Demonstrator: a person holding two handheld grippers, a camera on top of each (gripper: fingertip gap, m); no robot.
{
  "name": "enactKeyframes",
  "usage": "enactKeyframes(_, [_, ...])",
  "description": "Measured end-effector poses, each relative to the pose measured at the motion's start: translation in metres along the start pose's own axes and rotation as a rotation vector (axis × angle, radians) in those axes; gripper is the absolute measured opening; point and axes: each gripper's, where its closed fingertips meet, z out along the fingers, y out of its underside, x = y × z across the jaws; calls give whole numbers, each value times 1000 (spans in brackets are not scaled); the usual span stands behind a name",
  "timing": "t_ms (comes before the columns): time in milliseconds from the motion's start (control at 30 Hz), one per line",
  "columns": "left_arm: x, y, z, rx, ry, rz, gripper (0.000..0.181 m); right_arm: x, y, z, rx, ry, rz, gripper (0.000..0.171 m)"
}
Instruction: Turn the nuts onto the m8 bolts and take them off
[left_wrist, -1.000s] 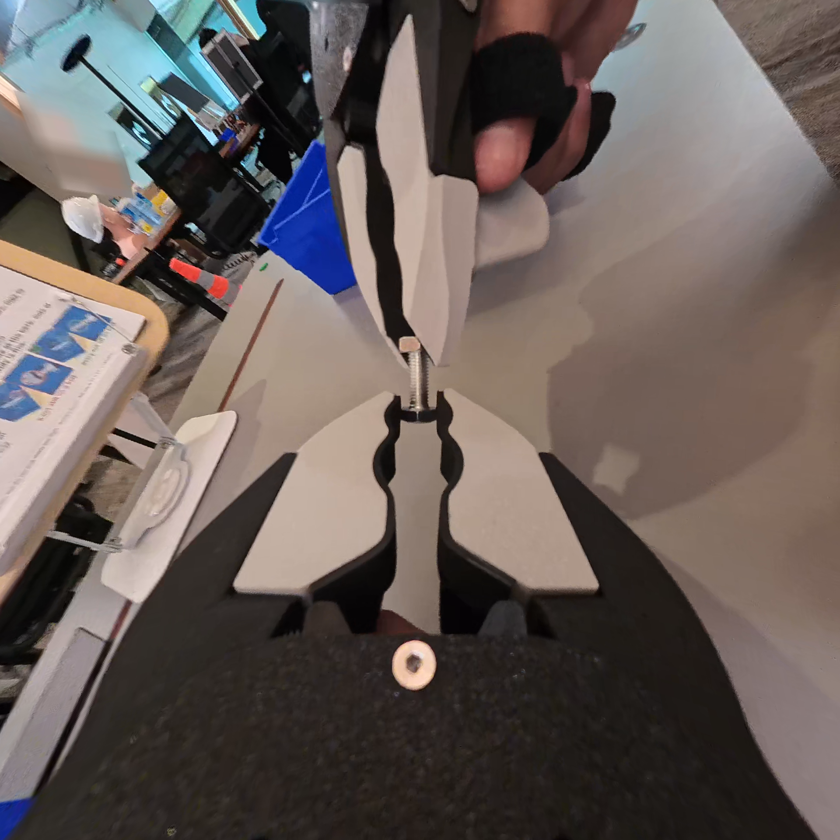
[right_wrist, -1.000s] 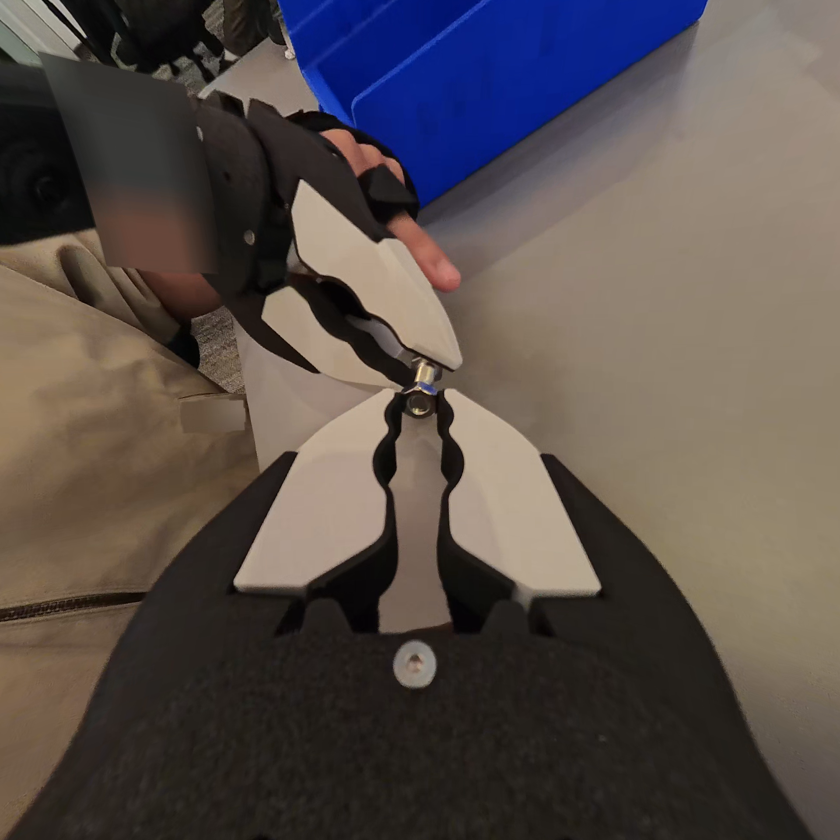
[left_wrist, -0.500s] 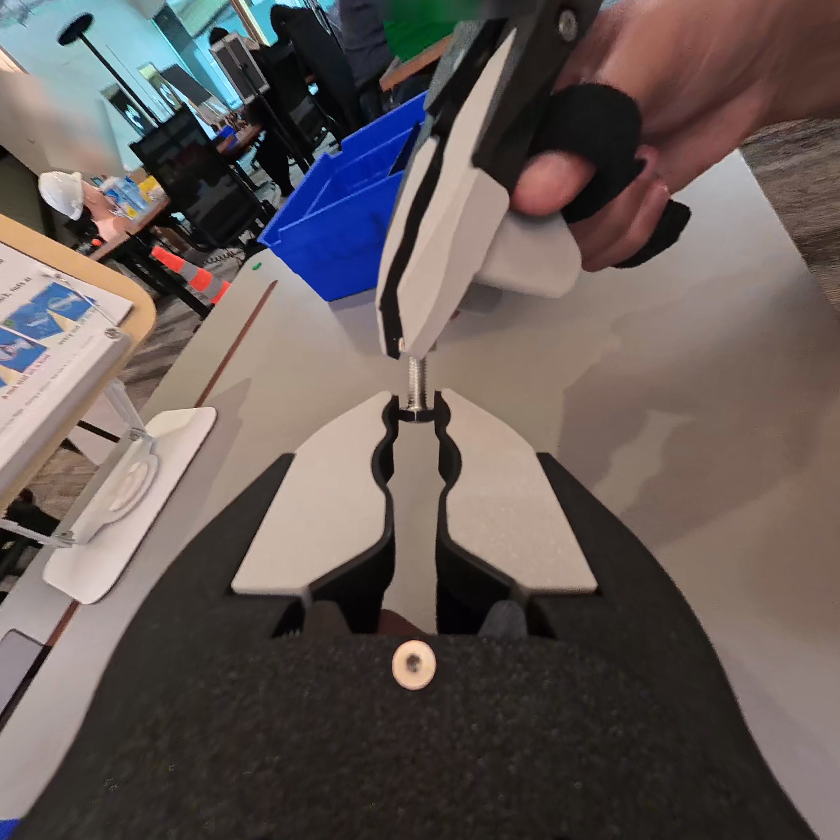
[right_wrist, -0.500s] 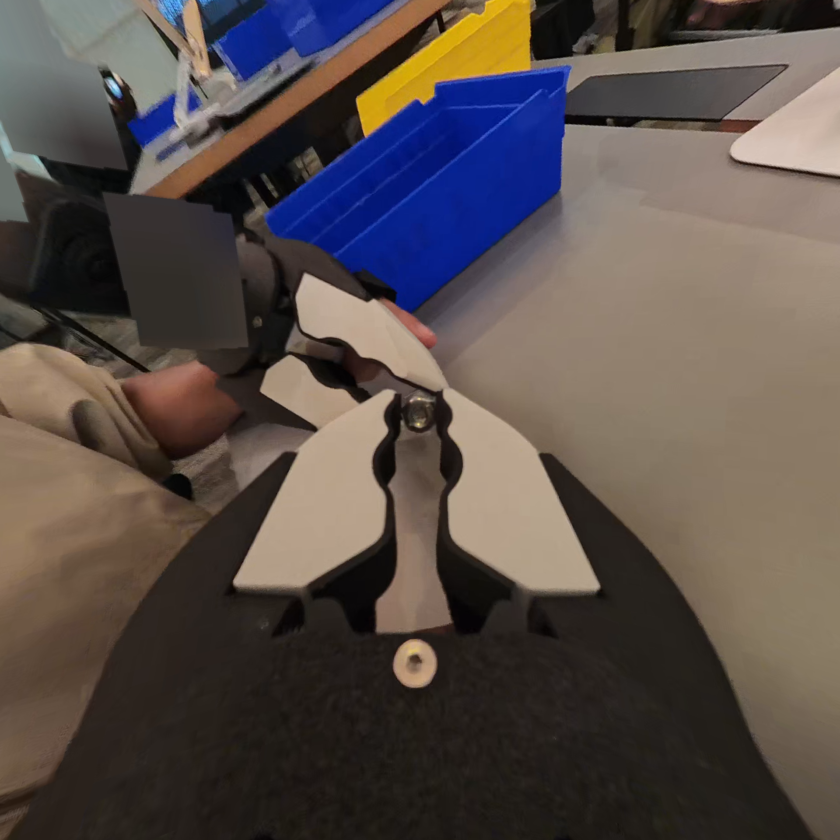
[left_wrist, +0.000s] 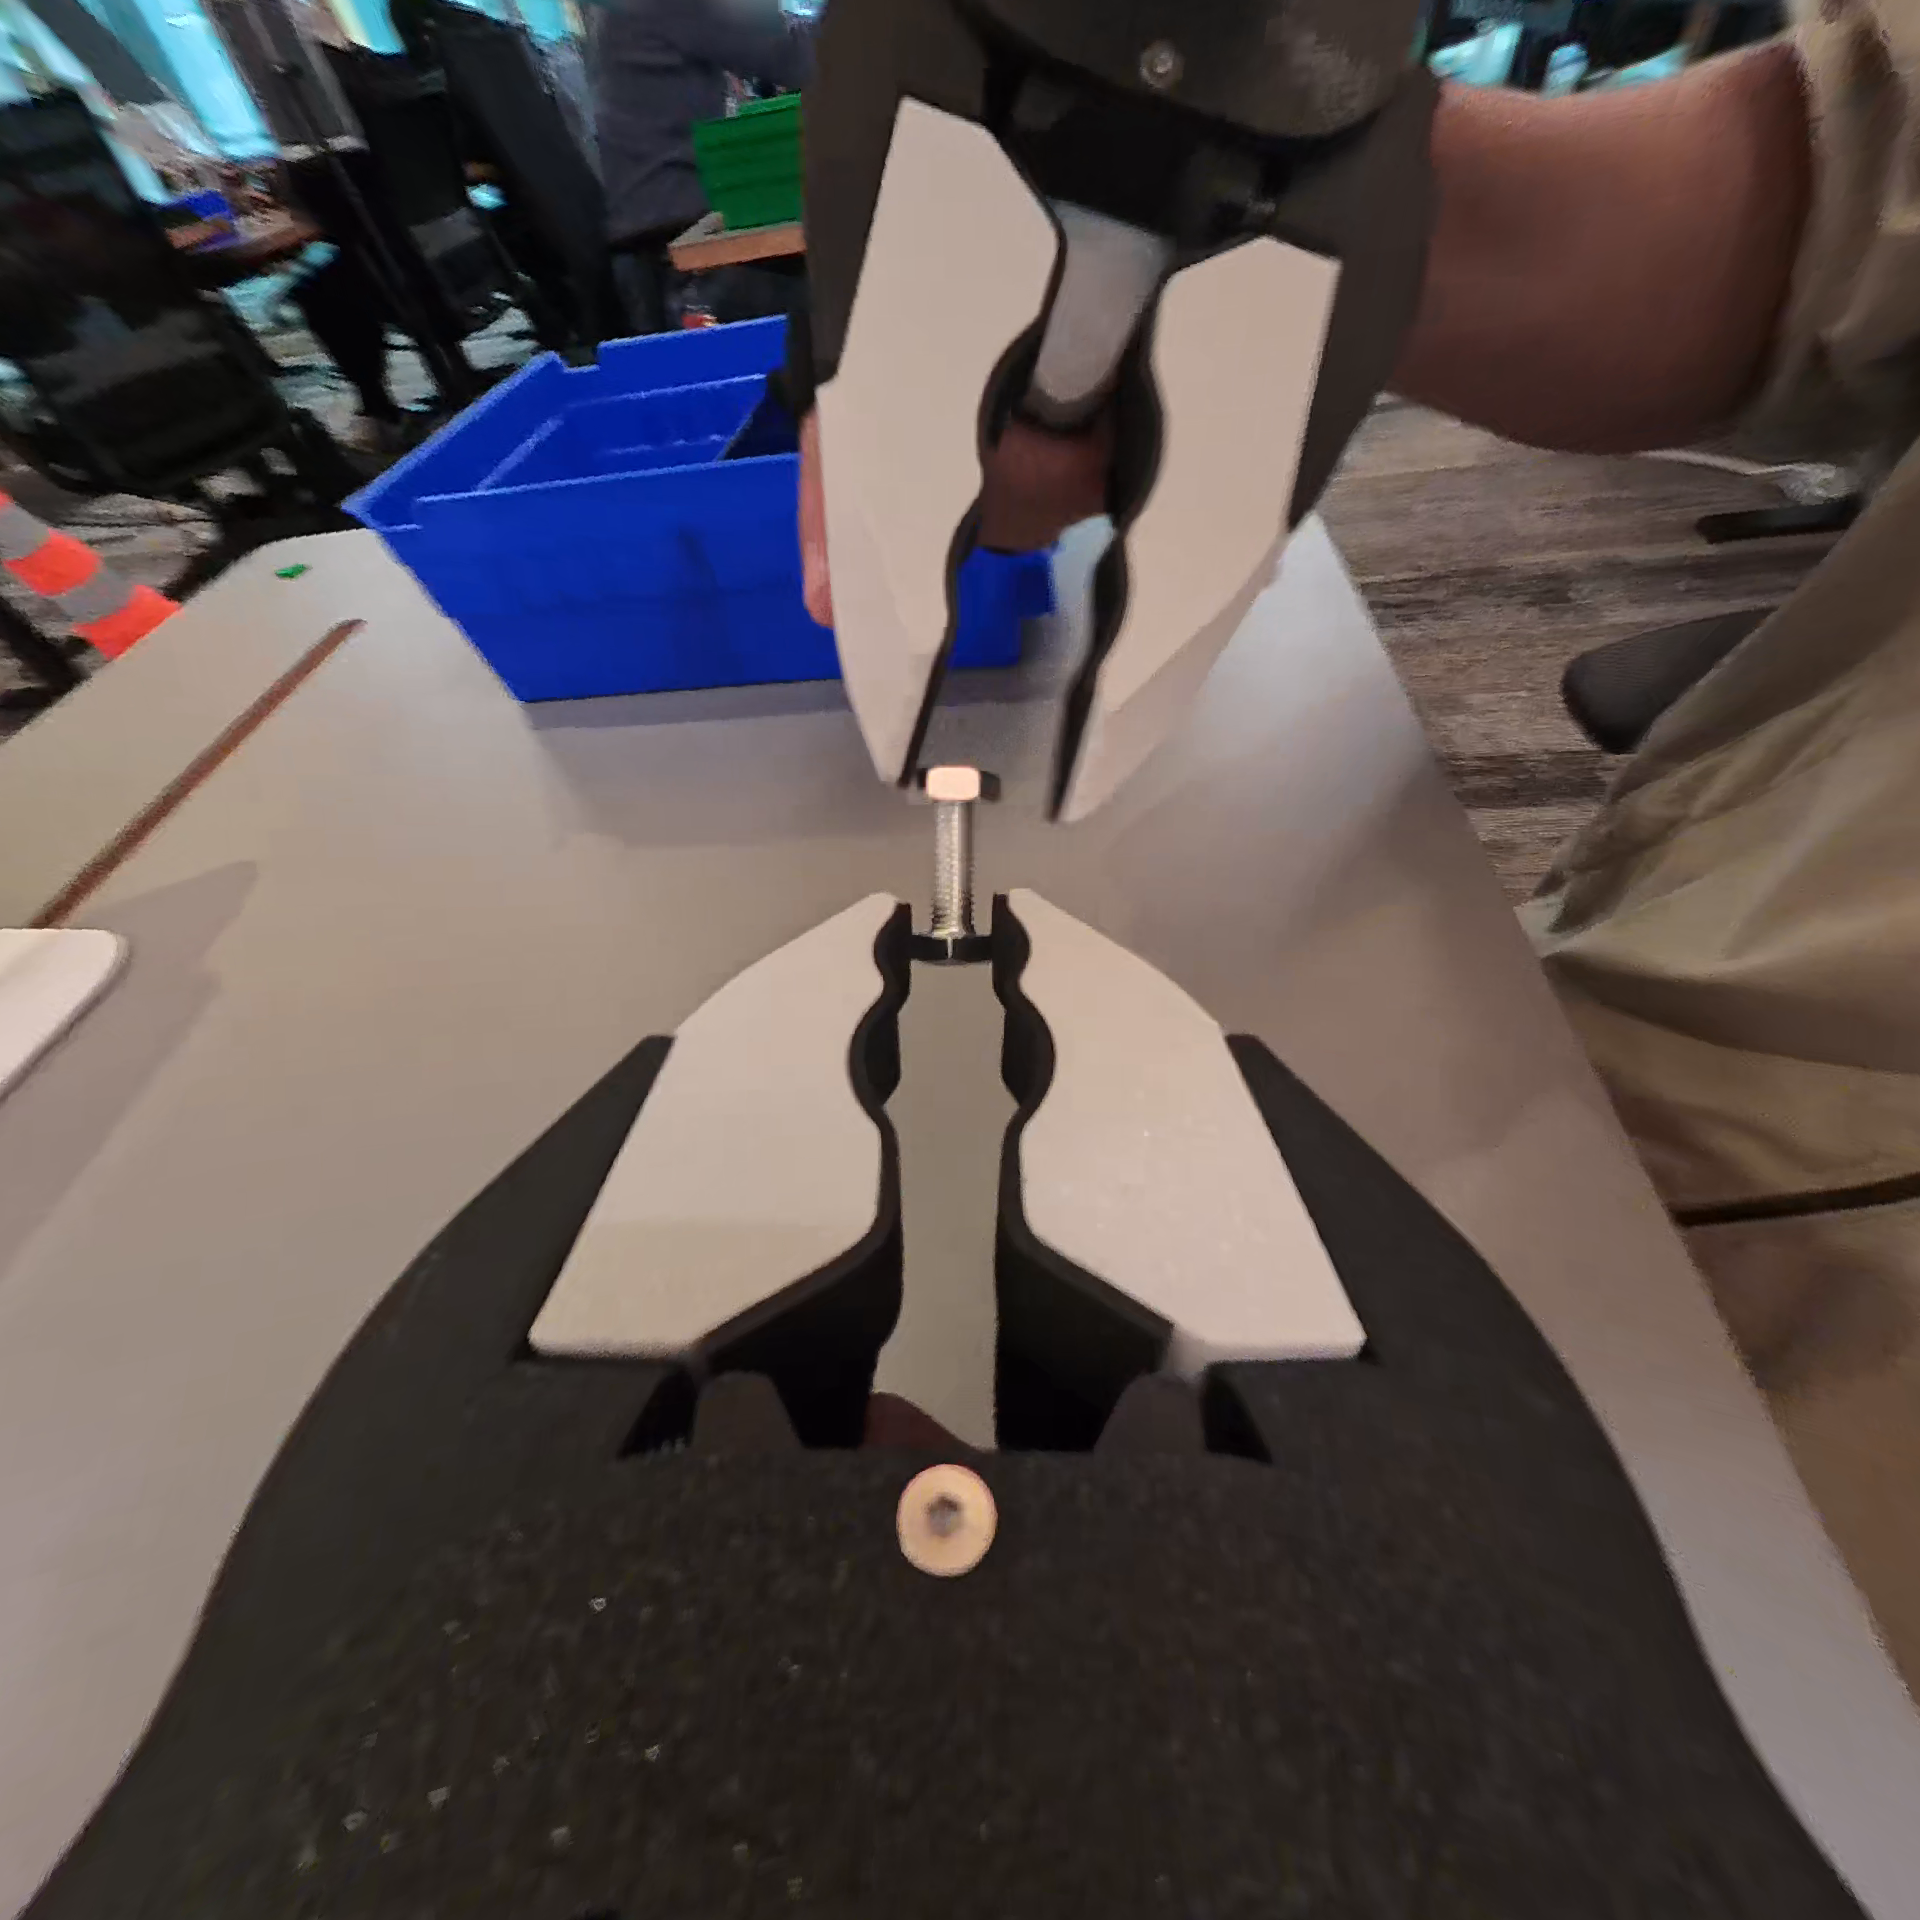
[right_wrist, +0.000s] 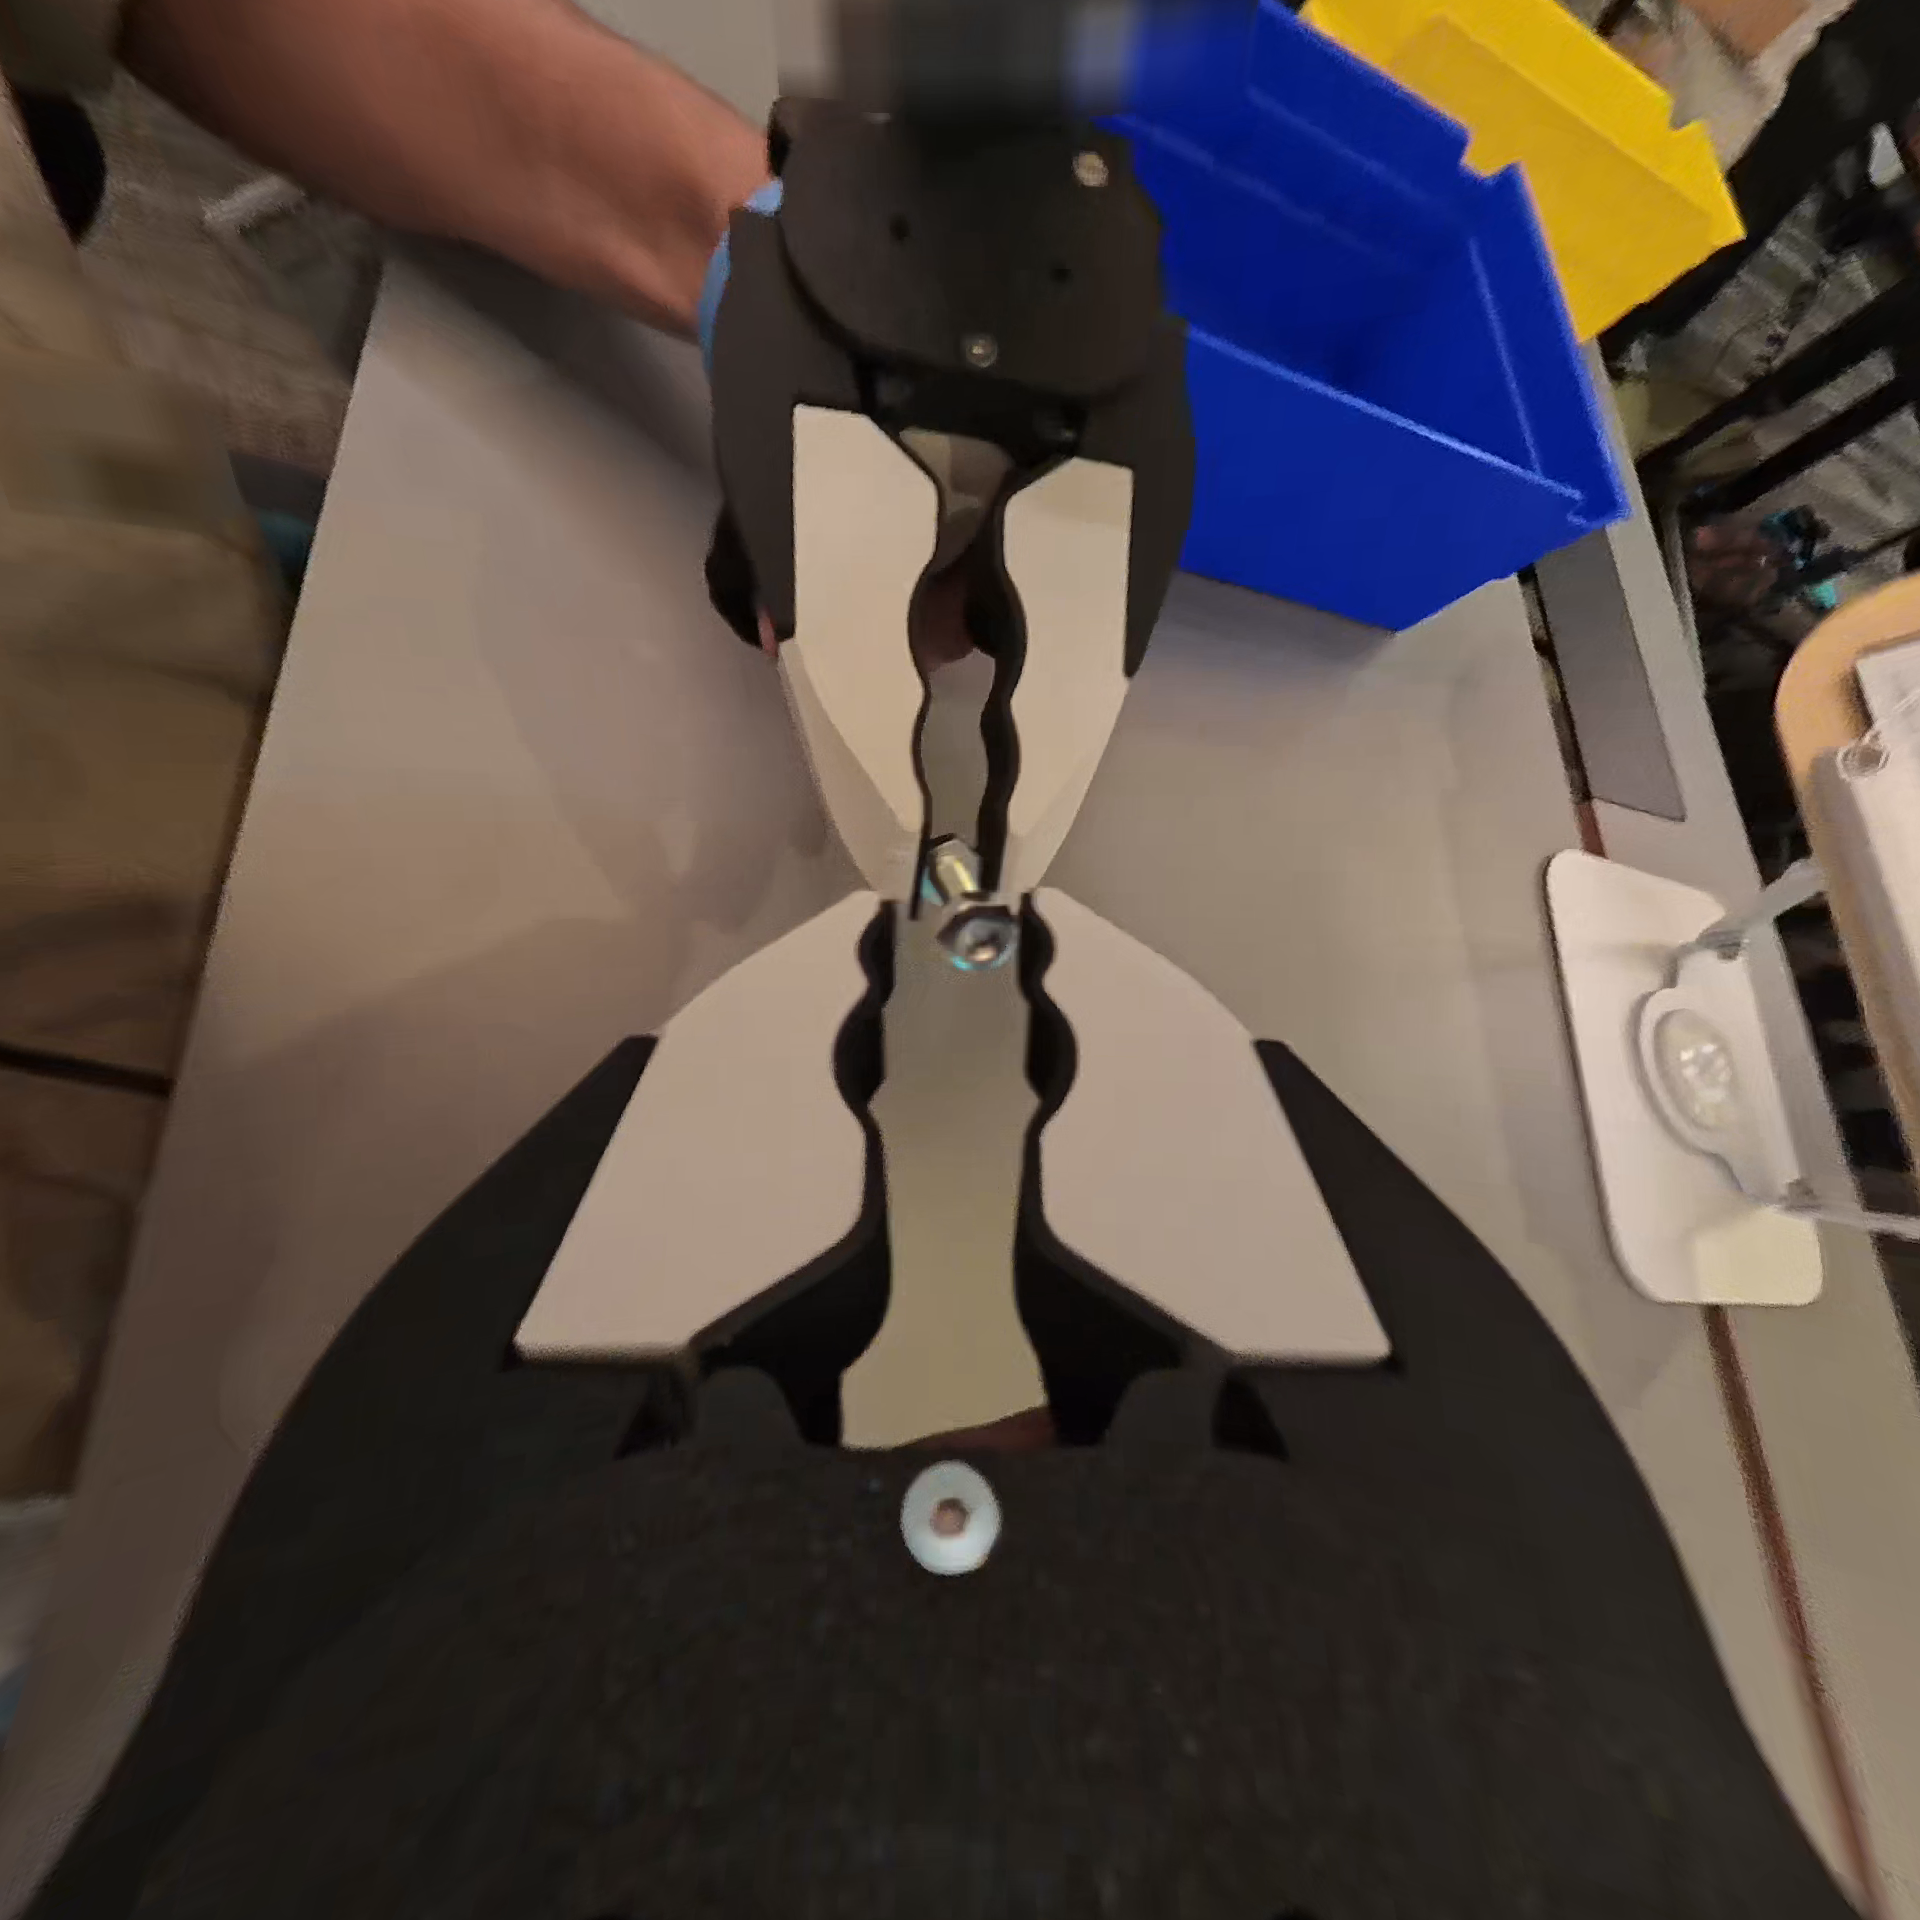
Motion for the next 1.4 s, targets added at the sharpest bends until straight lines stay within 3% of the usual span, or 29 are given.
enactKeyframes(133, [-14, 4, -2, -32, -146, 121, 14, 9, 14, 5, 93, 48, 374, 47])
enactKeyframes(267, [-12, 9, 4, -89, -201, 235, 15, 6, 13, 9, 235, 1, 740, 43])
enactKeyframes(367, [-8, 9, 6, -93, -201, 255, 14, 4, 19, 13, 232, -24, 880, 36])
enactKeyframes(500, [-8, 10, 6, -100, -195, 239, 14, 0, 20, 16, 164, -5, 778, 16])
enactKeyframes(633, [-3, 11, 4, -91, -109, 144, 14, -2, 21, 16, 44, 15, 495, 15])
enactKeyframes(800, [7, 9, 5, -59, -8, 53, 14, -5, 23, 12, -117, 32, -51, 15])
enactKeyframes(900, [3, 11, 7, -66, -37, 62, 15, 0, 25, 12, -151, 37, -90, 15])
enactKeyframes(1000, [-5, 6, 4, -38, -80, 66, 14, 7, 19, 10, -46, 70, 32, 19])
enactKeyframes(1100, [-15, 2, -2, -18, -143, 84, 14, 14, 23, 11, 33, 112, 292, 46])
enactKeyframes(1300, [-25, 4, -2, -47, -245, 175, 14, 10, 16, 21, 306, 55, 974, 49])
enactKeyframes(1400, [-24, 6, -1, -65, -257, 204, 14, 13, 16, 24, 329, 79, 1044, 45])
